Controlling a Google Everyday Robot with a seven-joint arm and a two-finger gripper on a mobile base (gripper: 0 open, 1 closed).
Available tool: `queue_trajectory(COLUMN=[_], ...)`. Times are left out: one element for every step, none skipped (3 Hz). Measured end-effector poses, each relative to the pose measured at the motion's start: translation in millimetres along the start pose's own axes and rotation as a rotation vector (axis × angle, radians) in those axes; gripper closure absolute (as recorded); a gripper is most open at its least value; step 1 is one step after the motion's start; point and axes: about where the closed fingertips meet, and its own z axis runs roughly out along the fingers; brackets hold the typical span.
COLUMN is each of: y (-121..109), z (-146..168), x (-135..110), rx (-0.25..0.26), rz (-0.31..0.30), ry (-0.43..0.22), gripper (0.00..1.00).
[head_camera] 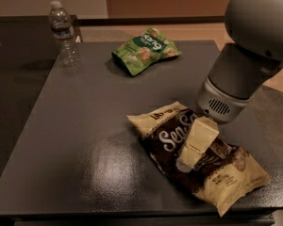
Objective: Move brown chip bag near green rice chip bag
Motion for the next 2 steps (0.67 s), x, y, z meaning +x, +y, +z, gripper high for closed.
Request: queue_trajectory(y=[-6.5, -9.0], z=[-3.4, -5.8], x=[-9.3, -14.3], rx=[0.026, 0.044], rz=[0.036, 0.053], ry=[-0.024, -0.037], gripper=[0.18, 0.41])
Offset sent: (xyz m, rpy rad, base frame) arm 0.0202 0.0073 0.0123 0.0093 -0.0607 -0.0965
